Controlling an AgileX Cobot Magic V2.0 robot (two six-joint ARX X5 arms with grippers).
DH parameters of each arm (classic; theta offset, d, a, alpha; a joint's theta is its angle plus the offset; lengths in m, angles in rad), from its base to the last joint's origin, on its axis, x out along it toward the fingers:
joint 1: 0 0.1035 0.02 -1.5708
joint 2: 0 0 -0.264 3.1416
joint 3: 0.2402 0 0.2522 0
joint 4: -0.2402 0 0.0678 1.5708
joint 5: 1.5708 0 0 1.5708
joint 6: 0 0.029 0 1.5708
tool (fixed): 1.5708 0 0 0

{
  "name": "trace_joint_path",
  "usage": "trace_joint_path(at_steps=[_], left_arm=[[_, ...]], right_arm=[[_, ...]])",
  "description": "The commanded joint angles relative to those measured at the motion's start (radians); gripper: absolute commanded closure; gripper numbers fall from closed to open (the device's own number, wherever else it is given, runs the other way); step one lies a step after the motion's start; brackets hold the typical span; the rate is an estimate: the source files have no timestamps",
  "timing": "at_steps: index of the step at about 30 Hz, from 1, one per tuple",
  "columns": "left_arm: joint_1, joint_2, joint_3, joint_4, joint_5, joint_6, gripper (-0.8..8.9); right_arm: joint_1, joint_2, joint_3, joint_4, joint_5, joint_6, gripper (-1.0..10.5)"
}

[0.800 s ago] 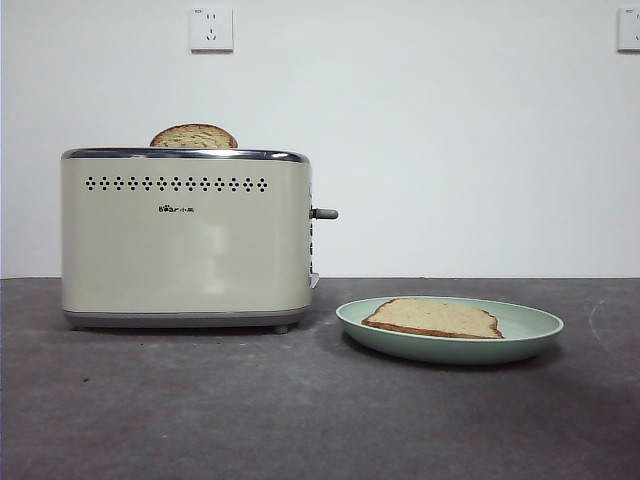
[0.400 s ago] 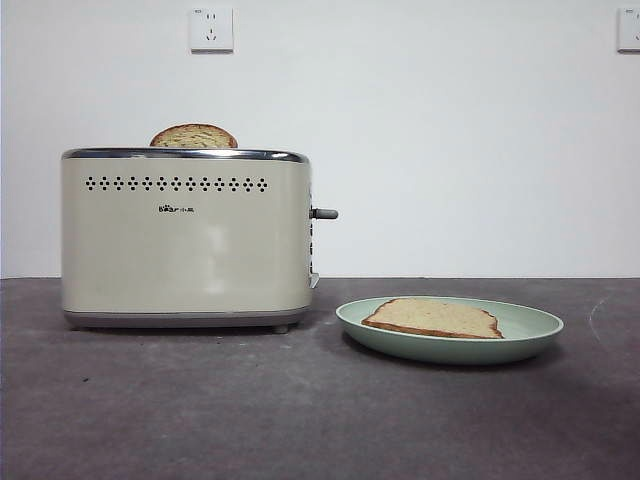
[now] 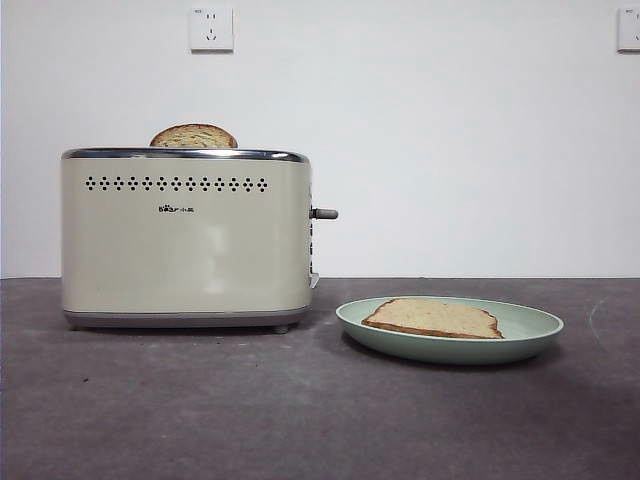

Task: Take the bread from the toaster,put the bread on the plate,put the plate on the table

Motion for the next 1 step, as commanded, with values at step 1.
trace_joint_path(at_steps=[1], left_arm=[[0.003,-0.003,-0.013,0.005,-0.003,-0.005,8.17]], right_arm=[[0.000,-0.003,-0.011,-0.011,0.003,0.011,9.5]])
